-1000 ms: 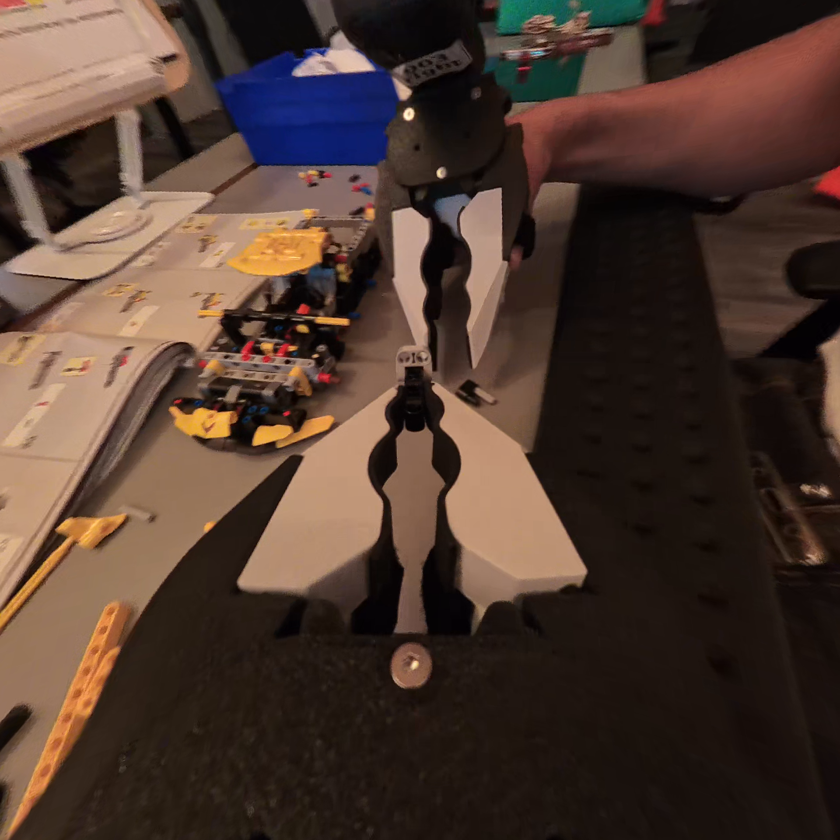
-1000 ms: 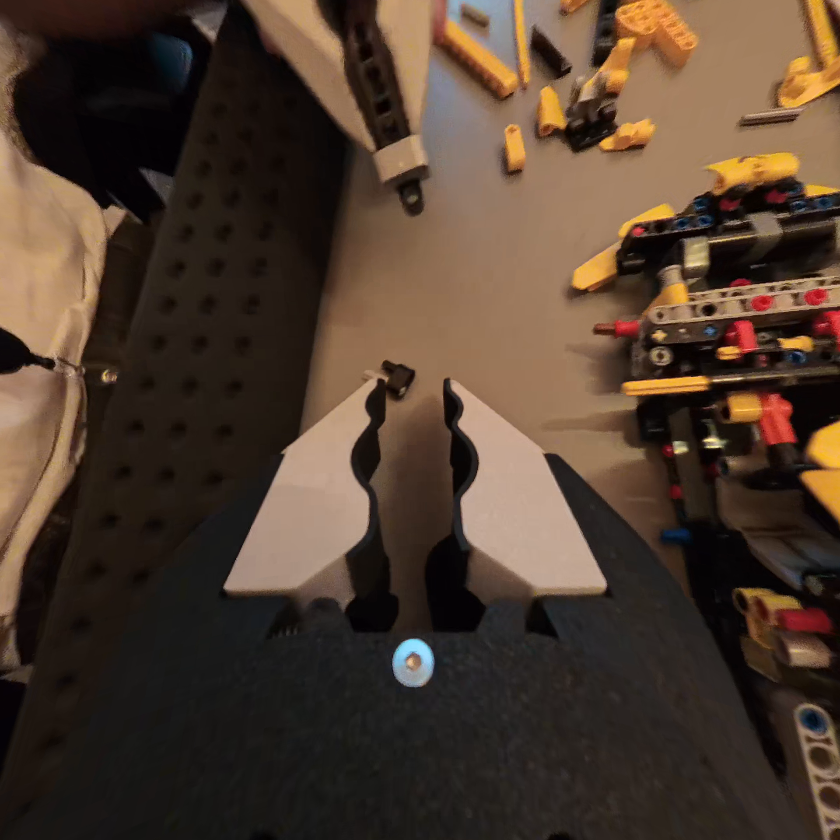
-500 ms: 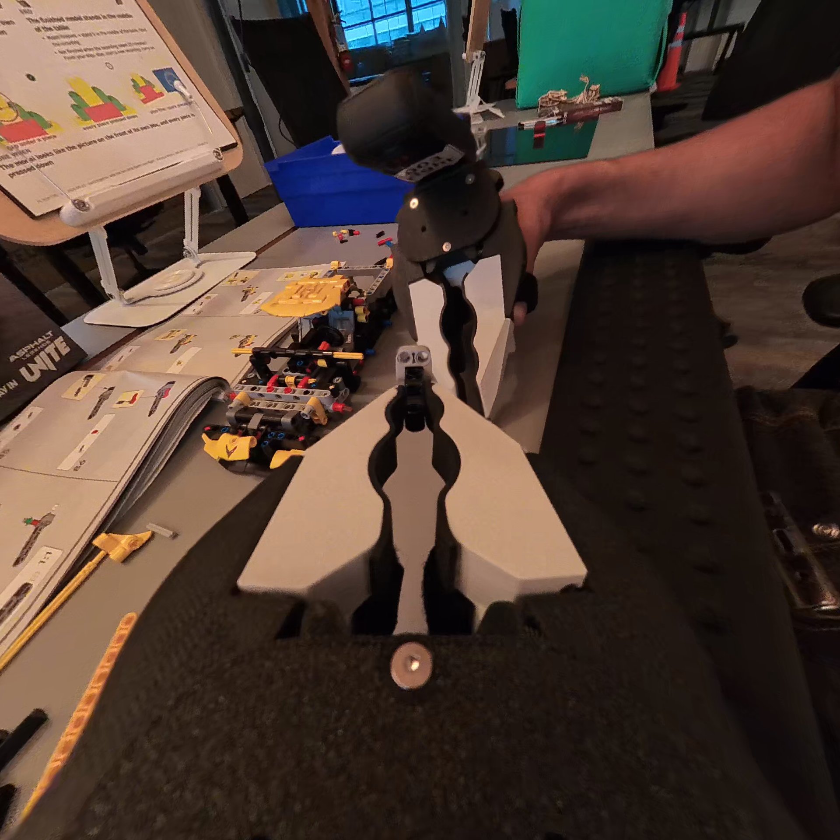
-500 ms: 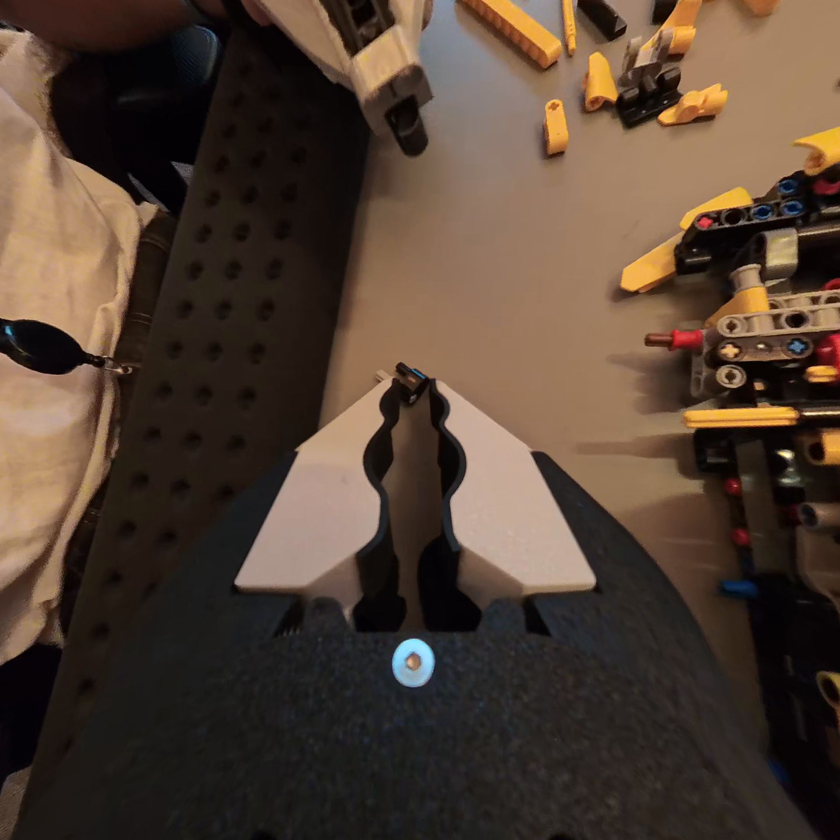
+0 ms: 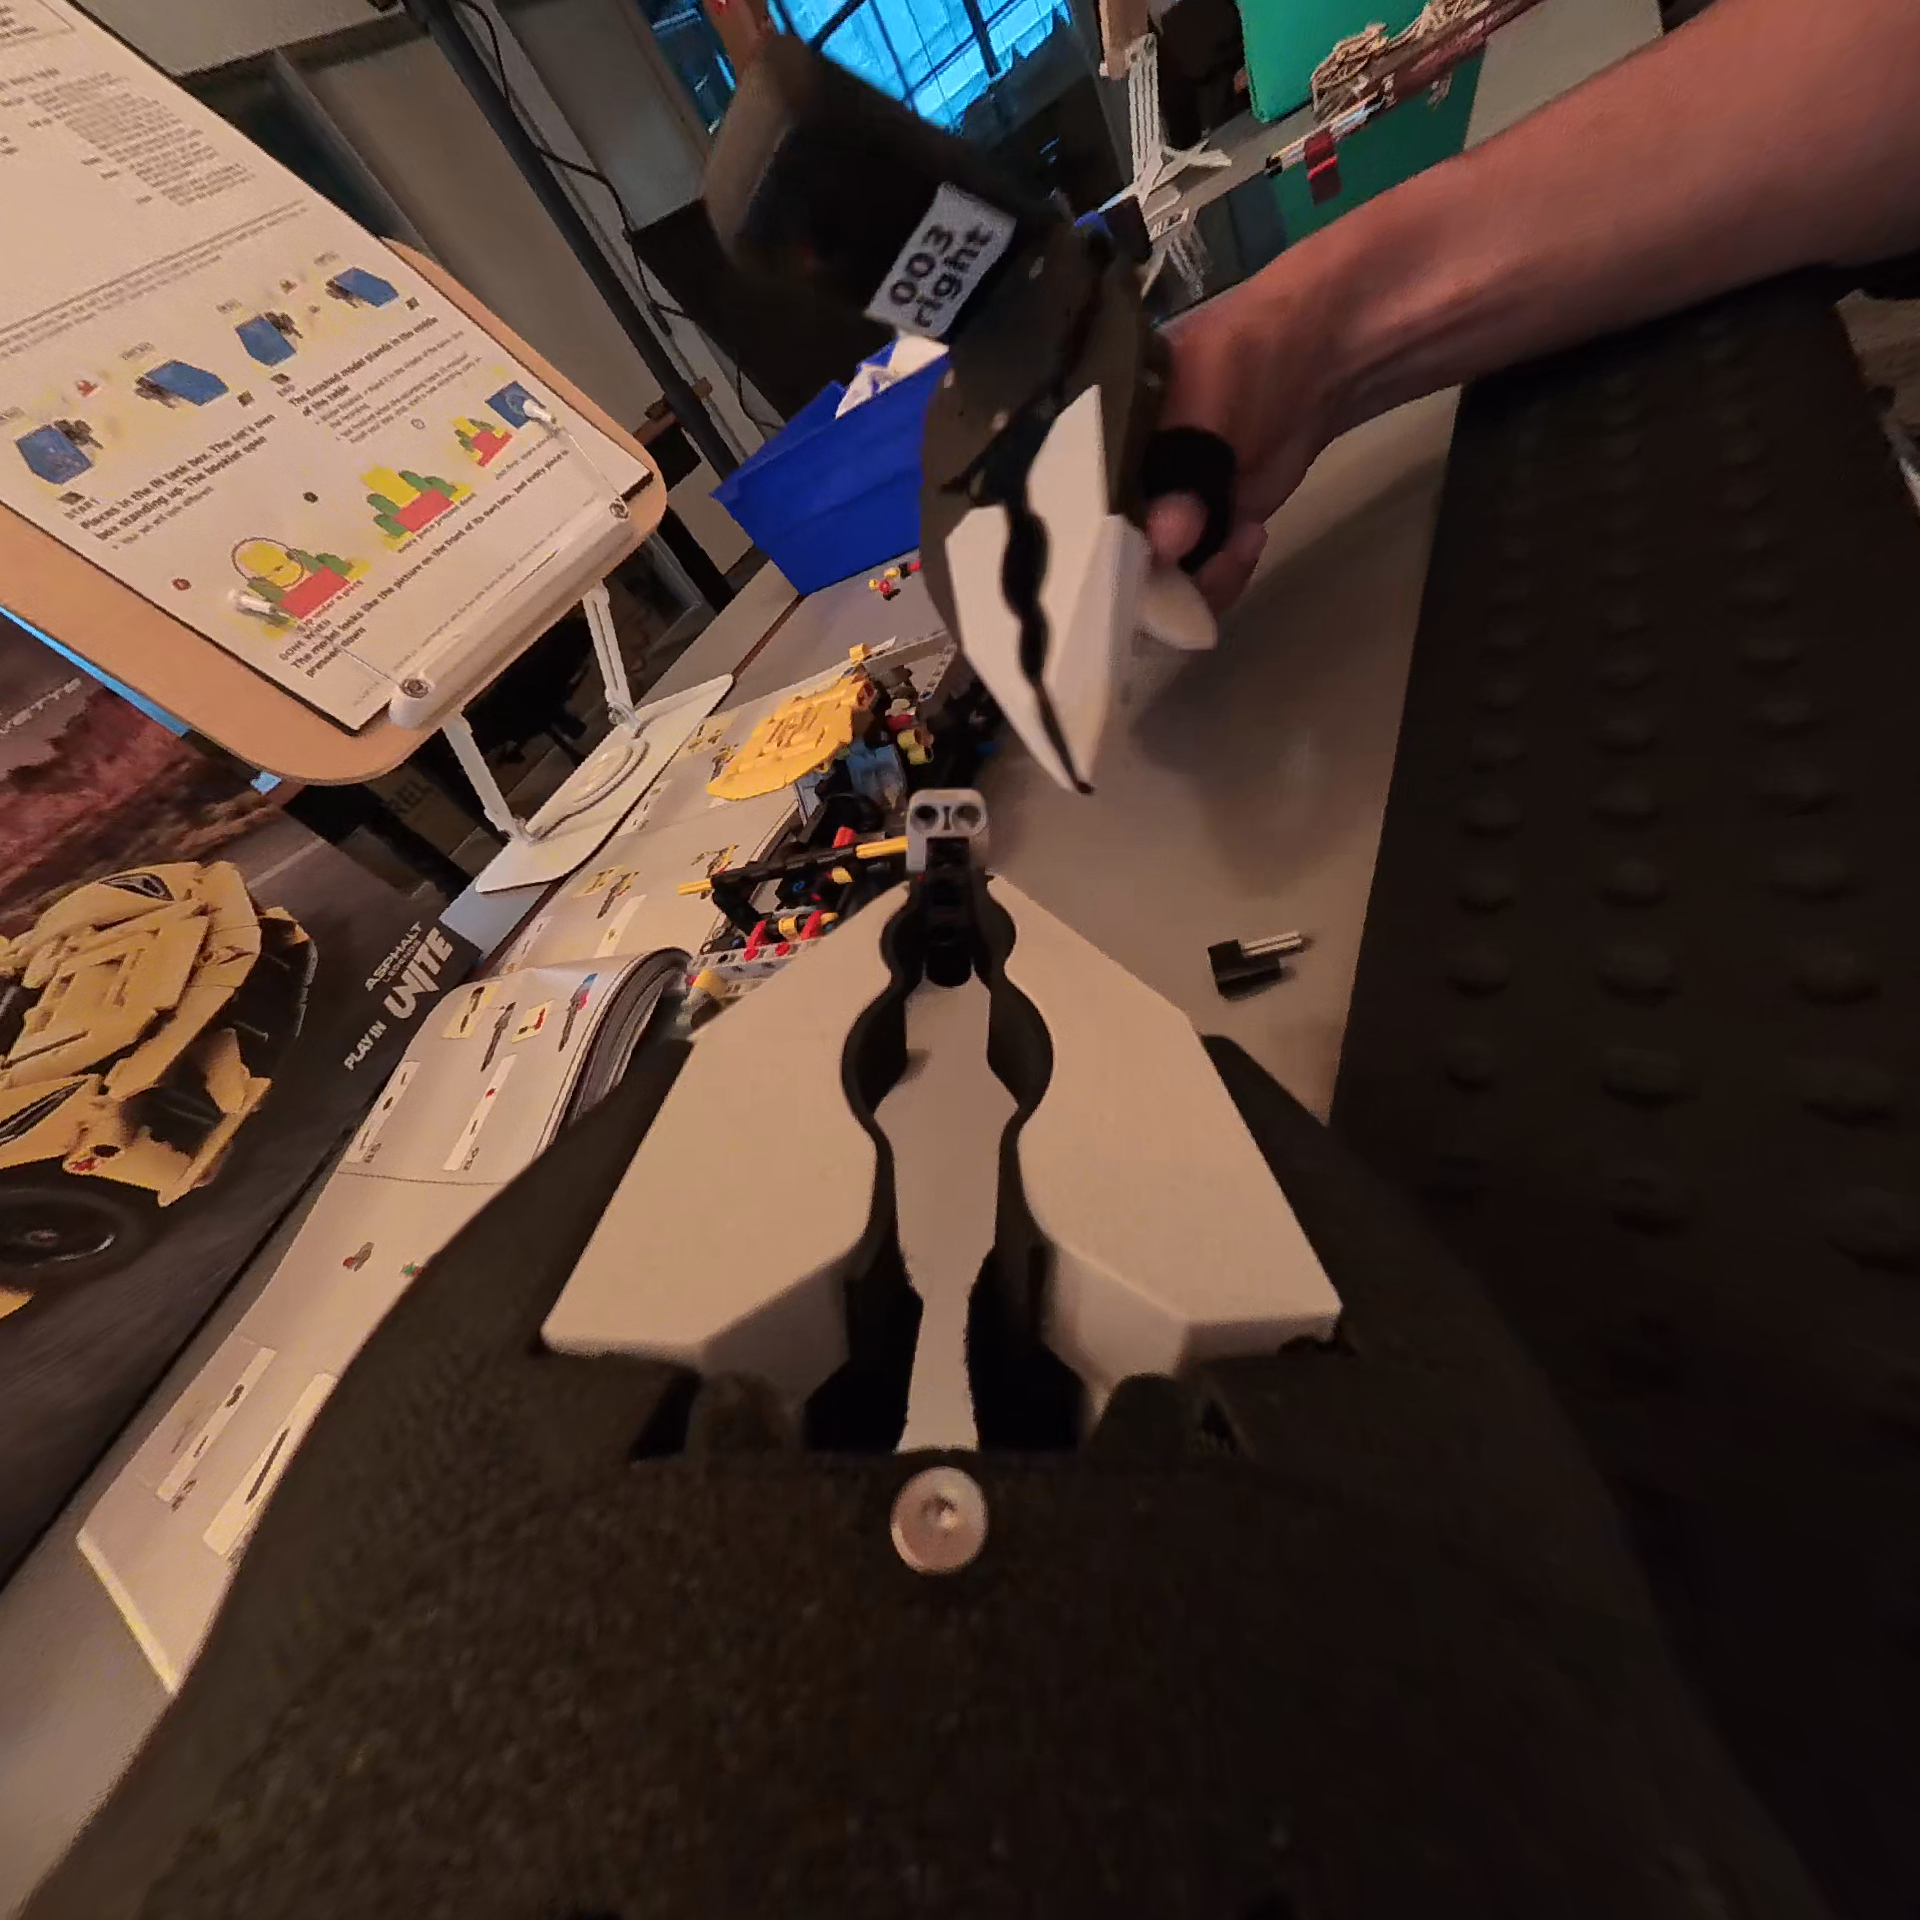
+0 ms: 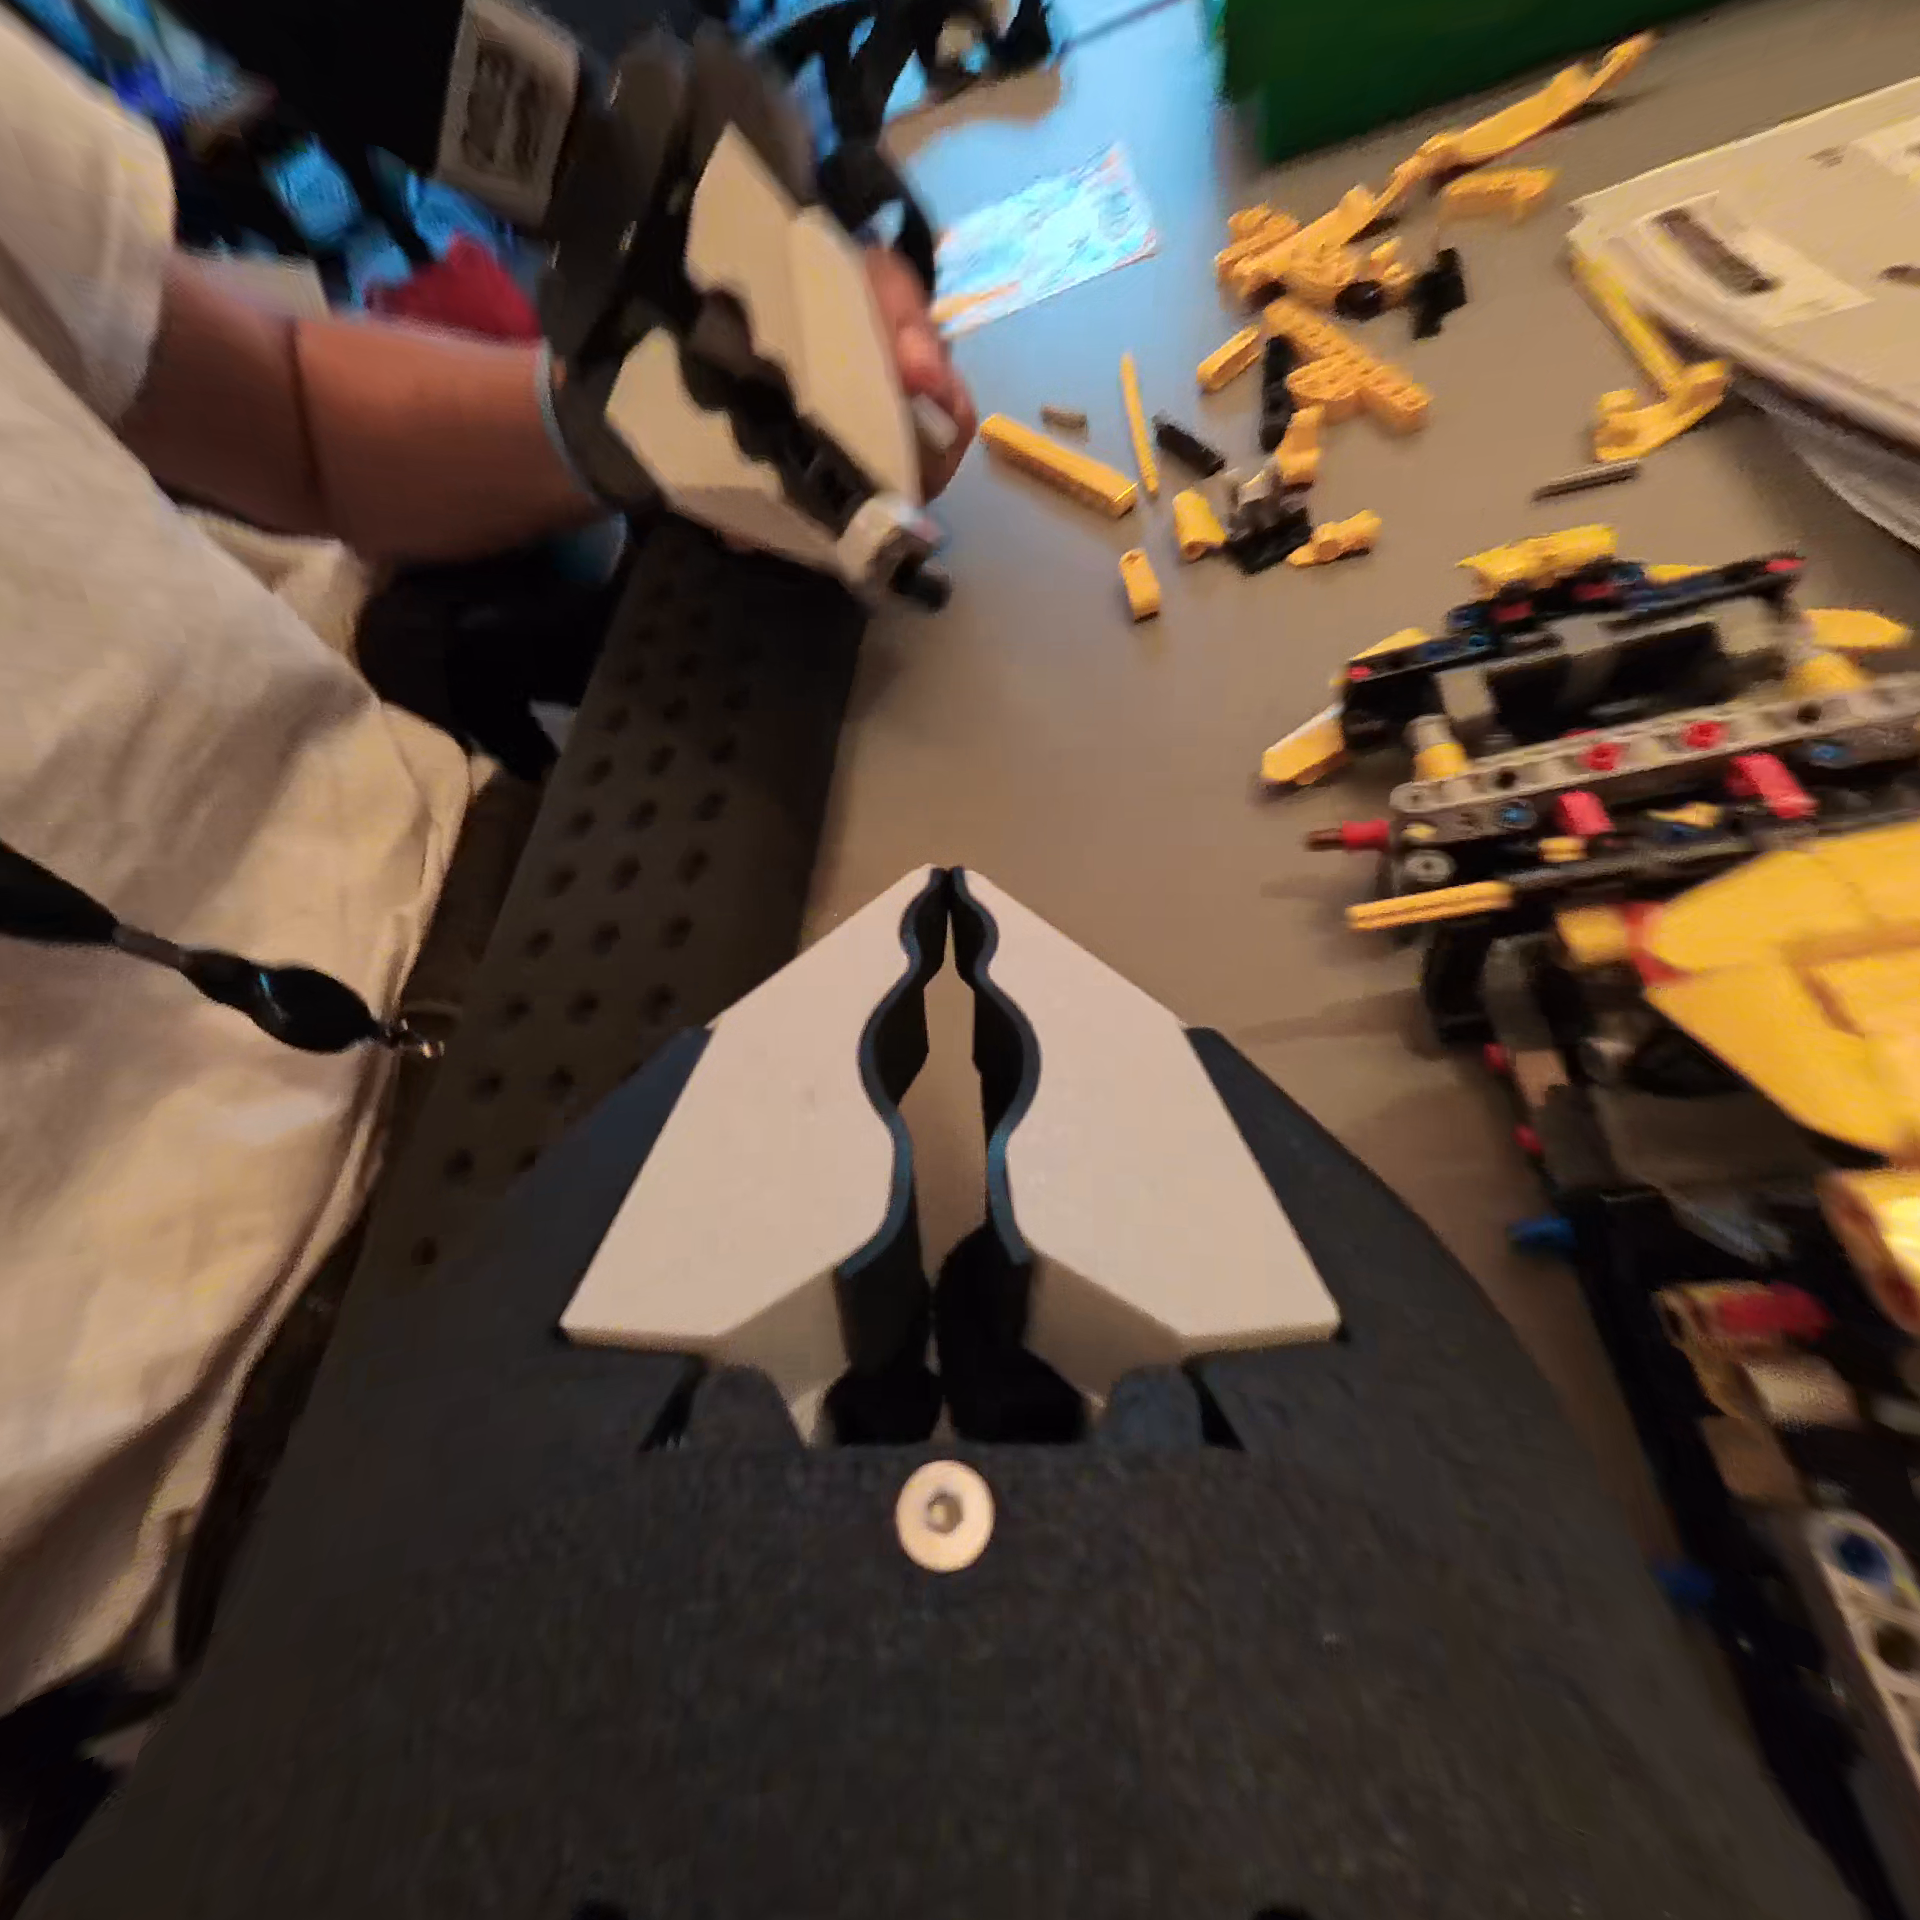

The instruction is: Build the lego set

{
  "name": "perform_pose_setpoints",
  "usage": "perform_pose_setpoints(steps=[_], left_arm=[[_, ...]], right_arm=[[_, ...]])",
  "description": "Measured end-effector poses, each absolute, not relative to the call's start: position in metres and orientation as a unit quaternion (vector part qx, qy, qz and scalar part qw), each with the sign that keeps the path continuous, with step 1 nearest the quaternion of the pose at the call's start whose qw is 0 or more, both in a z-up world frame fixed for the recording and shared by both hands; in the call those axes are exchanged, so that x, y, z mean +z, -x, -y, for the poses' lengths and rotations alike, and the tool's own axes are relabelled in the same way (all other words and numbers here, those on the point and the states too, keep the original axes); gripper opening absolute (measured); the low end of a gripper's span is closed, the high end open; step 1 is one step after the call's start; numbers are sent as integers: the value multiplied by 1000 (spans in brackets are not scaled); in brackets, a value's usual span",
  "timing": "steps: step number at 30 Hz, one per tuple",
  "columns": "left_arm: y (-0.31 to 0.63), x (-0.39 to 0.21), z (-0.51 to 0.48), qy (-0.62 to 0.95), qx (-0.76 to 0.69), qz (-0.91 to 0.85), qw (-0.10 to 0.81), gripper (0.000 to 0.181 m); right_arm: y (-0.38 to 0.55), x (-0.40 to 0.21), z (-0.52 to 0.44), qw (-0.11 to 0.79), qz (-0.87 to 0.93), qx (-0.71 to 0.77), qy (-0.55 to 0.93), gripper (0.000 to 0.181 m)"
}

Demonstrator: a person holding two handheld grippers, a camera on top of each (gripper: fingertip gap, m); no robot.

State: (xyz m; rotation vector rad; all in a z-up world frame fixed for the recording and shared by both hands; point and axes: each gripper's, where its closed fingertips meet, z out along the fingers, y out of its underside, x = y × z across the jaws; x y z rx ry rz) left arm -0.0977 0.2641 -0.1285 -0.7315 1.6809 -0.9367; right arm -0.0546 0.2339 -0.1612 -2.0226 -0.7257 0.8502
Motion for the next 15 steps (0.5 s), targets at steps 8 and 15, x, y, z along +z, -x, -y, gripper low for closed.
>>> perform_pose_setpoints(steps=[8, 15], left_arm=[[96, -137, -262, 314, -386, -713, 494, 8], [96, -133, -265, 313, -376, -706, 512, 8]], right_arm=[[88, -210, -228, 291, 417, 251, 824, 20], [80, -201, -242, 332, 392, 222, 829, 8]])
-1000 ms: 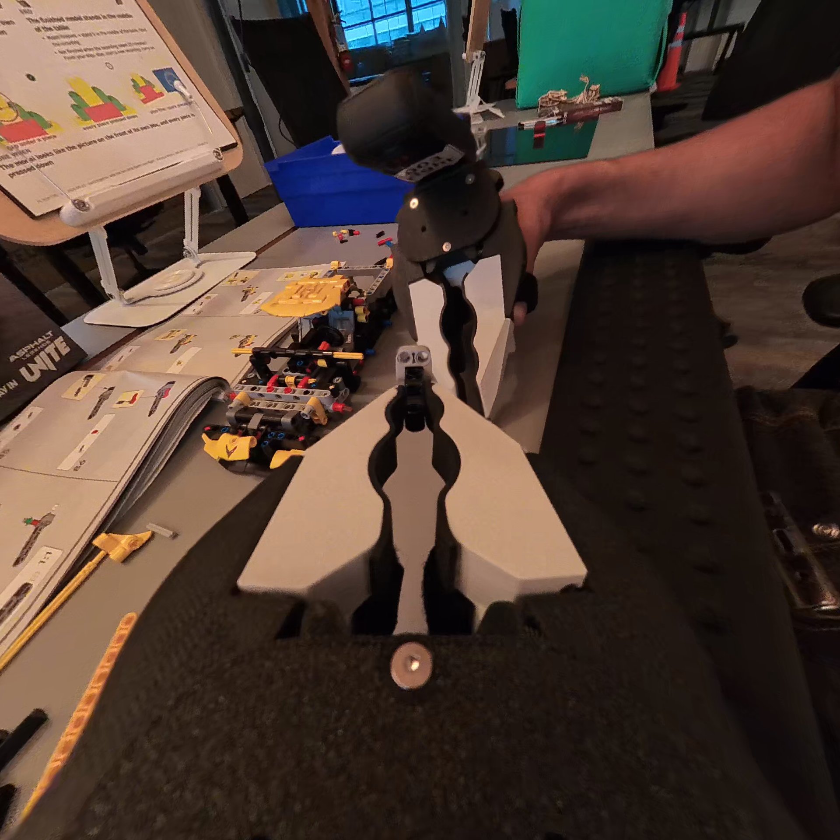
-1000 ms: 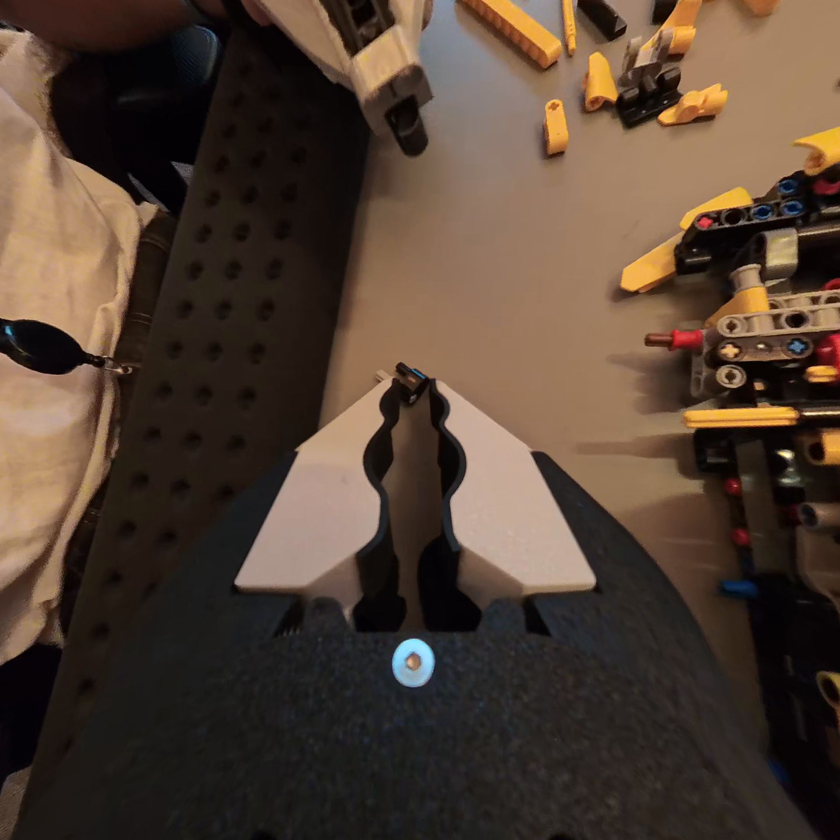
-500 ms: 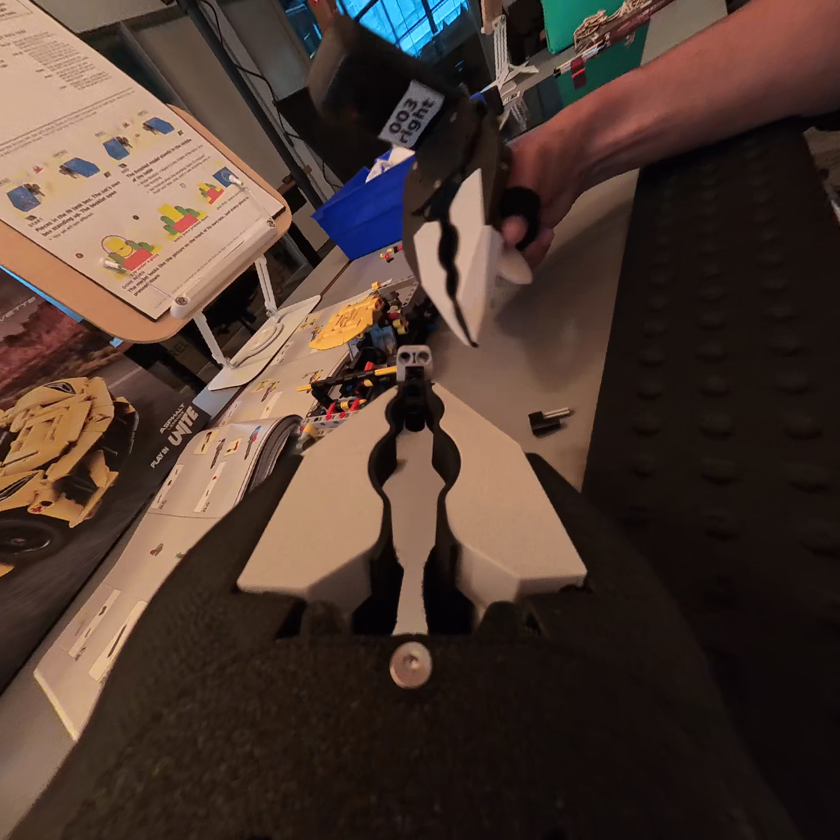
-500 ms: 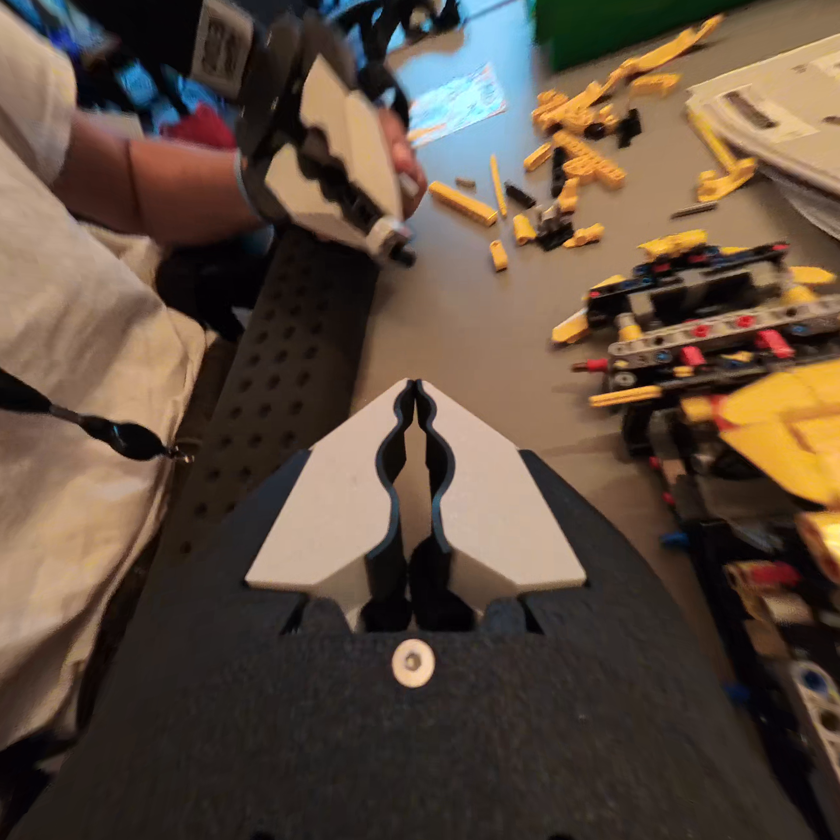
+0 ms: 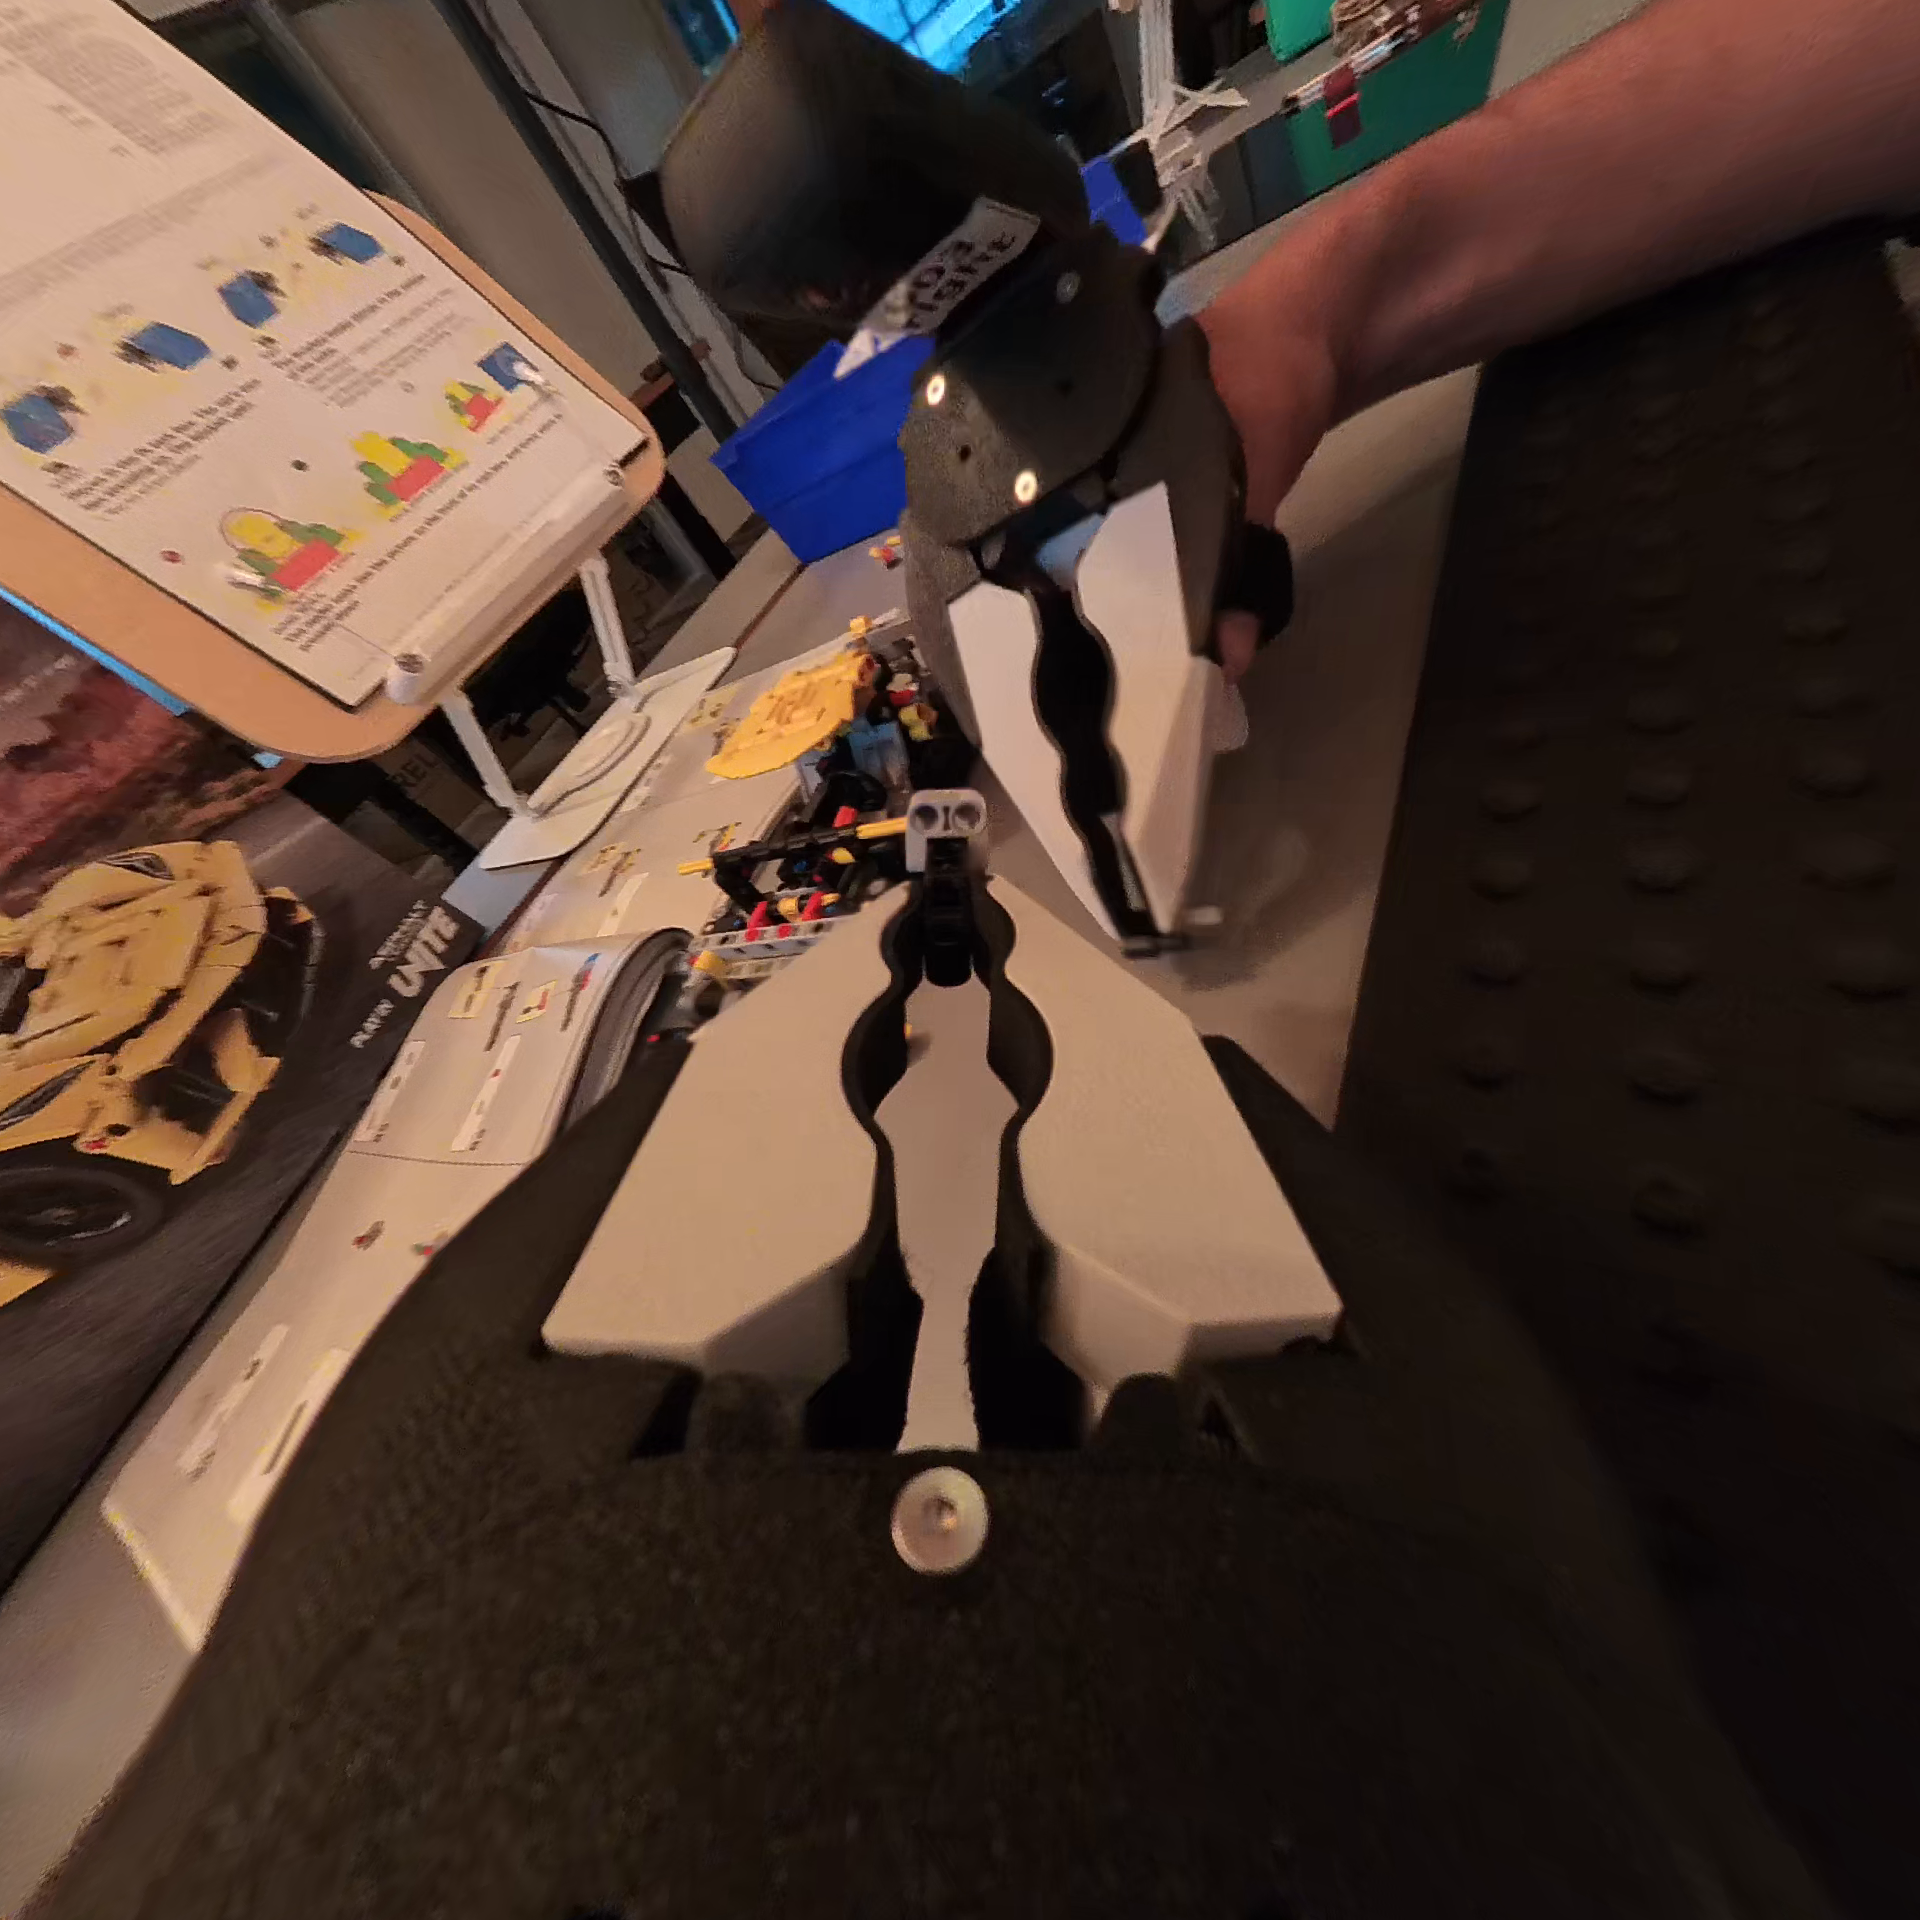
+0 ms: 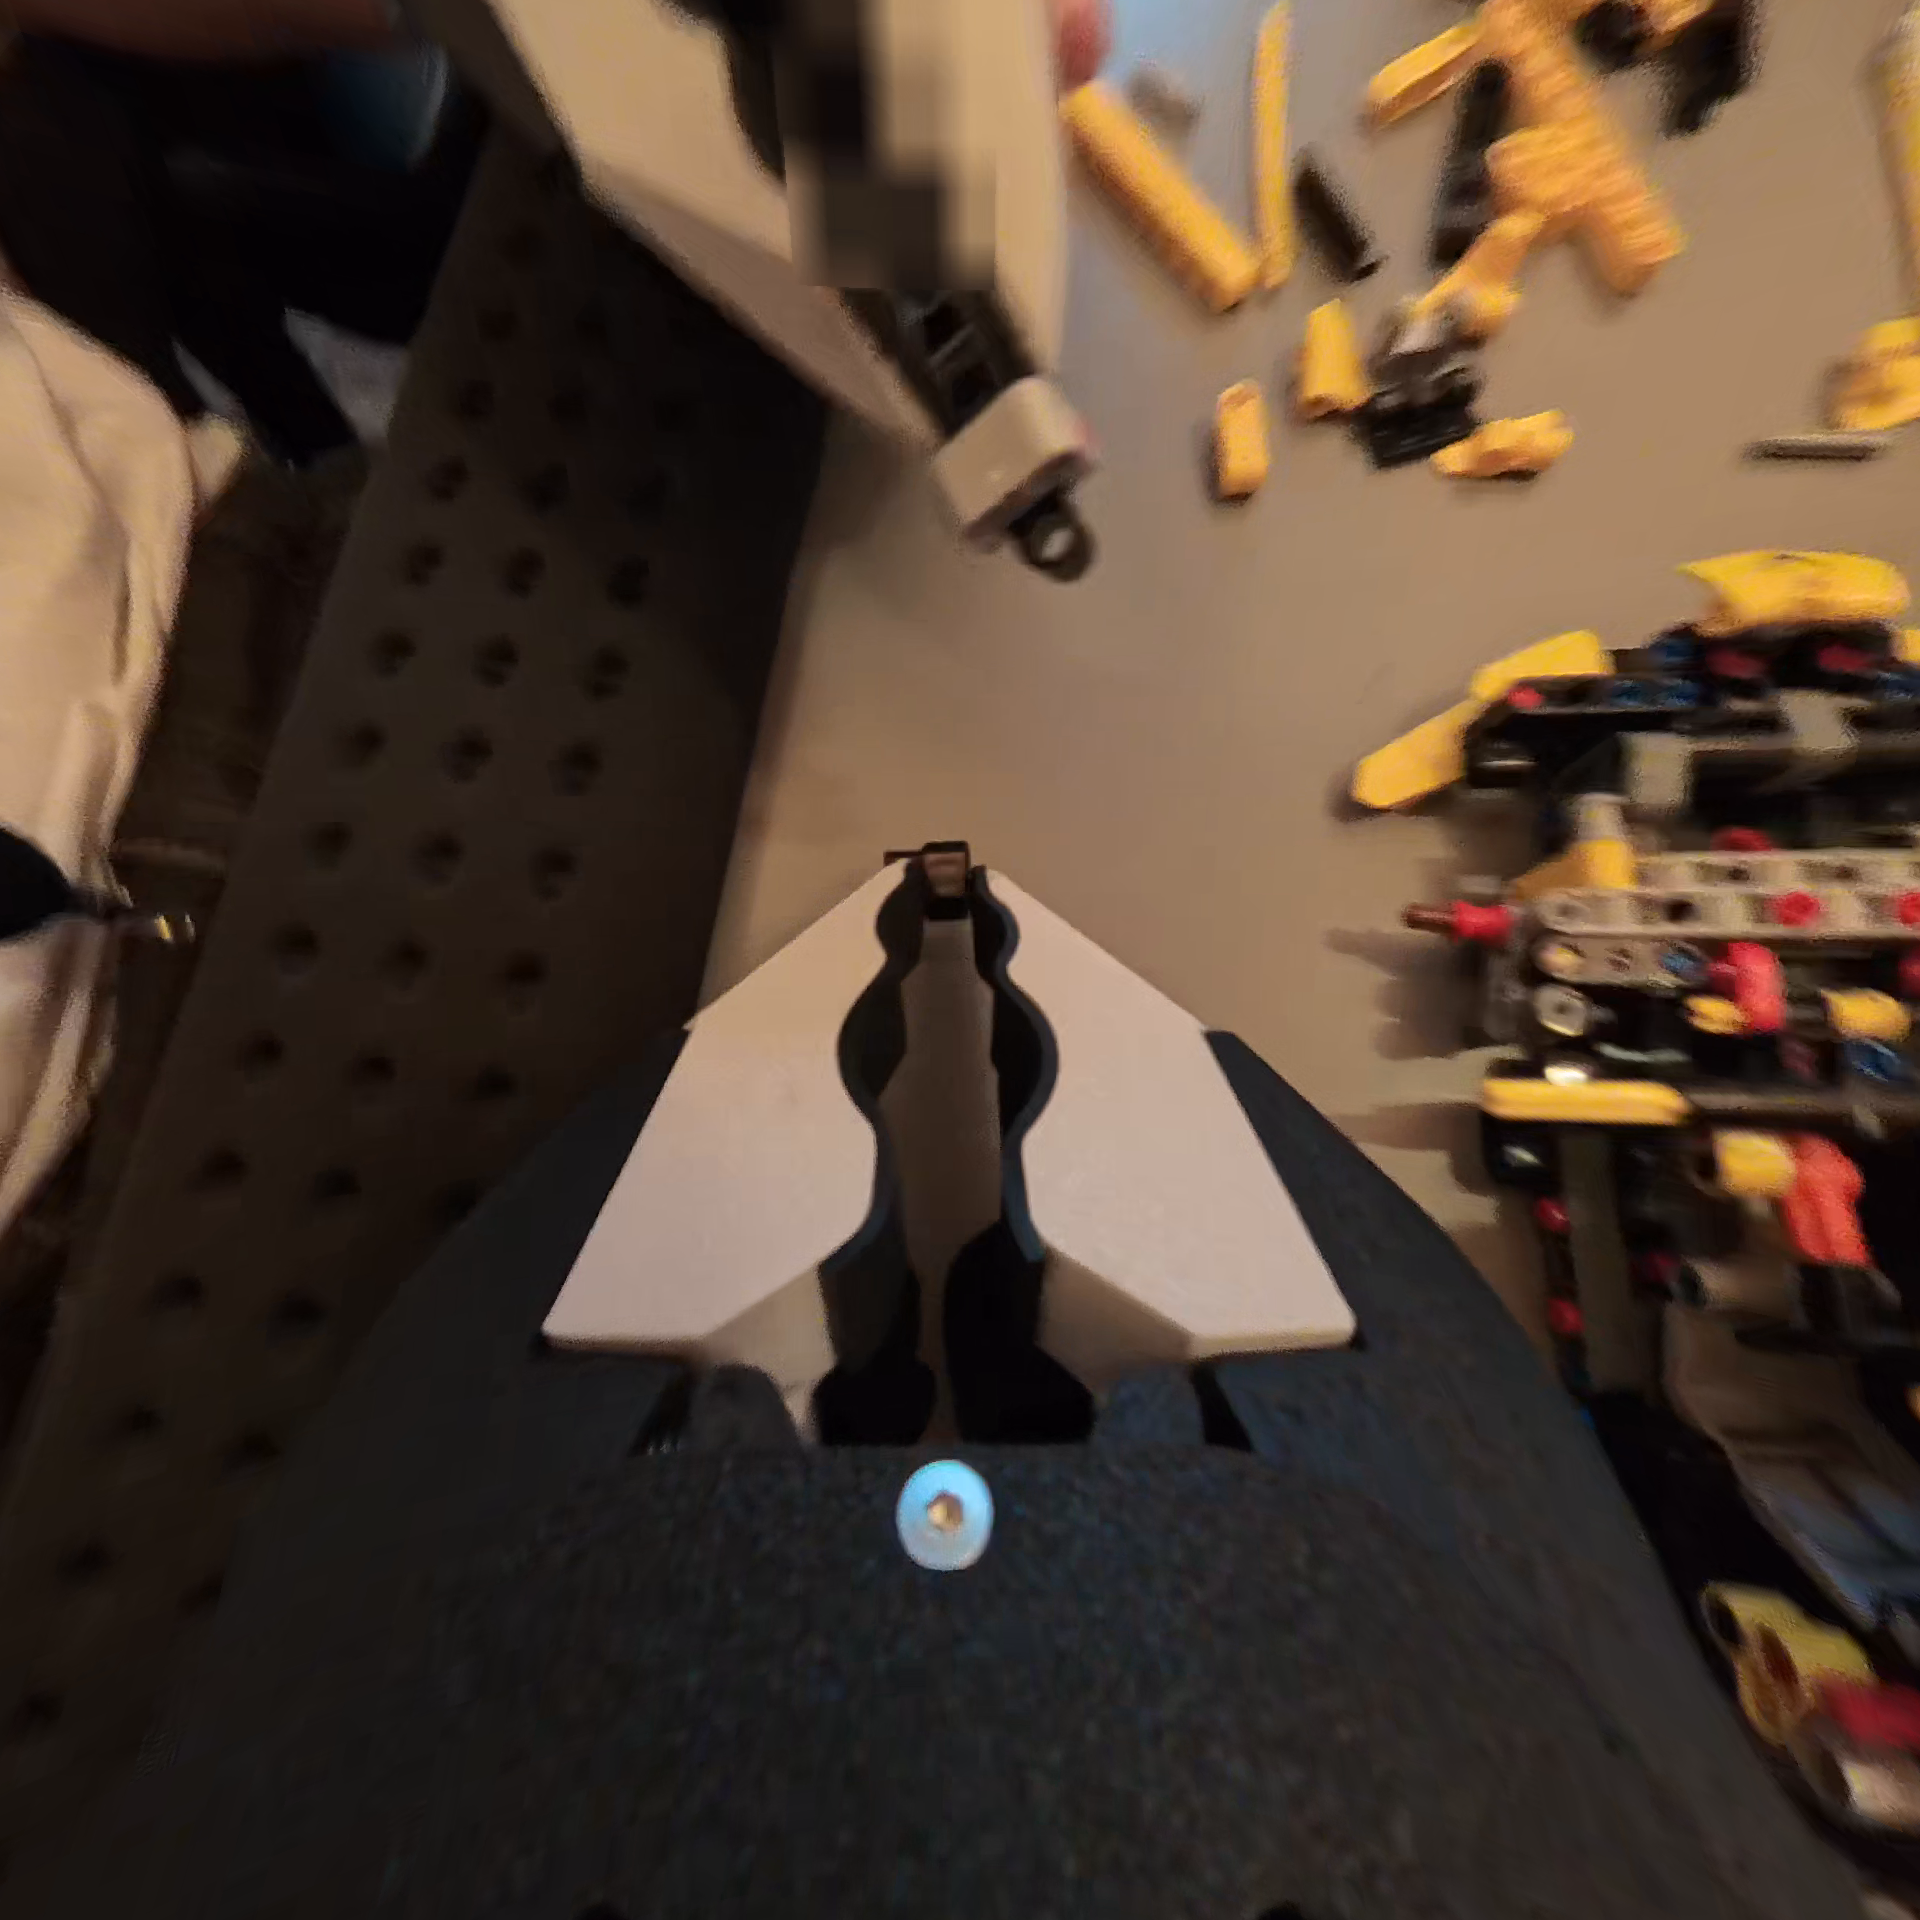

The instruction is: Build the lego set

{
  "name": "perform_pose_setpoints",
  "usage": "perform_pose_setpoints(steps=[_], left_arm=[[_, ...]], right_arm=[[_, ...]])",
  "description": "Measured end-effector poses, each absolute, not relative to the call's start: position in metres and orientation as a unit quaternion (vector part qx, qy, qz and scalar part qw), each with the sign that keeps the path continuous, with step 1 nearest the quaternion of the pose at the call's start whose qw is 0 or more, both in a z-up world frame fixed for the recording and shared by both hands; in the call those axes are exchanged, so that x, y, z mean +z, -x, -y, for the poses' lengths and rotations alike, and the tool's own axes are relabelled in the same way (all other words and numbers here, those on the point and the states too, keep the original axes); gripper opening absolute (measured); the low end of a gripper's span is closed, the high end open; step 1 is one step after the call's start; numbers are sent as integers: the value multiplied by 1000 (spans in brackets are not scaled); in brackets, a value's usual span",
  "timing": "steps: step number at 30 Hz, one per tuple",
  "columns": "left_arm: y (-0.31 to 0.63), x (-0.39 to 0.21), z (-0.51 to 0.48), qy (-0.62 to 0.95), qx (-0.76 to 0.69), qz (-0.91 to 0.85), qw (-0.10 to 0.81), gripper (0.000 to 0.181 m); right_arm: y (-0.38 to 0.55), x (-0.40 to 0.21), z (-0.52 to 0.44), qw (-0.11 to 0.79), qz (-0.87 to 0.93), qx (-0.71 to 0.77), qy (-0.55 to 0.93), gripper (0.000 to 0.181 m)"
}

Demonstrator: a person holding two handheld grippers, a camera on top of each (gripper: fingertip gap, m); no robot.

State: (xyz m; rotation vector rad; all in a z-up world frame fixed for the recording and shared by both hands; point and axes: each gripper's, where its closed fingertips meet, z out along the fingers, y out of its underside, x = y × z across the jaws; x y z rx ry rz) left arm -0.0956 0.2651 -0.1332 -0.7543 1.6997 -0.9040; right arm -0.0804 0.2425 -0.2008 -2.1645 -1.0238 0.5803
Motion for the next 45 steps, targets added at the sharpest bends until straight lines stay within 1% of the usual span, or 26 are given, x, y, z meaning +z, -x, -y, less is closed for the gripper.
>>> perform_pose_setpoints(steps=[1, 5, 6, 7, 10, 14, 23, 26, 35, 41, 42, 45], left_arm=[[96, -131, -267, 314, -371, -702, 520, 7], [95, -120, -279, 346, -356, -677, 544, 7], [95, -117, -284, 368, -361, -662, 543, 7], [94, -112, -290, 387, -367, -646, 546, 7], [92, -102, -301, 414, -372, -613, 561, 7], [91, -104, -299, 397, -343, -624, 579, 7], [89, -109, -299, 397, -327, -635, 576, 7], [85, -112, -300, 402, -299, -638, 584, 7], [72, -127, -305, 451, -249, -644, 566, 7], [70, -130, -306, 463, -248, -641, 559, 7], [71, -128, -306, 462, -251, -638, 562, 7], [71, -127, -306, 465, -264, -634, 559, 7]], right_arm=[[74, -189, -252, 363, 349, 230, 833, 8], [34, -119, -291, 540, 113, 253, 795, 8], [35, -101, -292, 572, 74, 286, 766, 8], [39, -96, -294, 577, 50, 303, 757, 8], [49, -99, -305, 576, 27, 283, 767, 8], [58, -101, -309, 559, 15, 332, 760, 8], [65, -110, -309, 545, 29, 311, 778, 8], [62, -113, -311, 549, 22, 290, 784, 8], [51, -124, -315, 553, 24, 183, 812, 8], [50, -128, -315, 535, -18, 263, 802, 8], [50, -124, -314, 542, -13, 270, 796, 10], [60, -115, -309, 548, 10, 316, 775, 33]])
